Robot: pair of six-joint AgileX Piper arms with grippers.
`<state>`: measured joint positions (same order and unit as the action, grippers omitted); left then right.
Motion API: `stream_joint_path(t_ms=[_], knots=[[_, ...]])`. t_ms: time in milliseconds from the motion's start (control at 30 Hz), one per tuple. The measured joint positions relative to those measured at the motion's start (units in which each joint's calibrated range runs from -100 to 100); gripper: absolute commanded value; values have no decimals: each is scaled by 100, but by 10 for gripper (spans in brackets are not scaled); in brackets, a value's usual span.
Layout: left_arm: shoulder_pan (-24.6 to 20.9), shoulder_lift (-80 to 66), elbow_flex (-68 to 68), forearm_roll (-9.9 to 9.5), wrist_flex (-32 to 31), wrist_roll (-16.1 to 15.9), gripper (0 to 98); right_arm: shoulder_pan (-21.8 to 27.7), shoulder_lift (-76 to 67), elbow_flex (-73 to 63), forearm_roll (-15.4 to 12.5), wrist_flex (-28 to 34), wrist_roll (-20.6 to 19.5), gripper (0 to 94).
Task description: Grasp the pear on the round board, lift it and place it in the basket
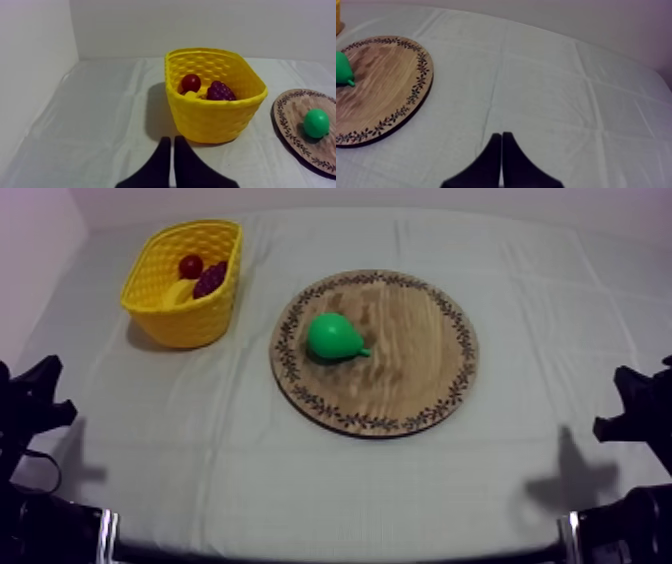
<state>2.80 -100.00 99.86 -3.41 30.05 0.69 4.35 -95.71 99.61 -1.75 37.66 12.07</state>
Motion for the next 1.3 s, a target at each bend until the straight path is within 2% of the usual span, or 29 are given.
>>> stream_joint_path(t_ms=[100,233,667,867,1100,1300], knots=[[15,0,0,69,125,-69,1,0,0,0,0,-1,0,3],[15,0,7,68,238,-230,1,0,0,0,0,-1,0,3],[10,0,1,68,238,-299,1,0,0,0,0,-1,0,3],[3,17,-20,-18,201,-257,1,0,0,0,0,-1,0,3],[-65,447,-136,-160,-149,-217,1,0,0,0,0,-1,0,3],[-65,1079,-763,-125,54,-204,1,0,0,0,0,-1,0,3]])
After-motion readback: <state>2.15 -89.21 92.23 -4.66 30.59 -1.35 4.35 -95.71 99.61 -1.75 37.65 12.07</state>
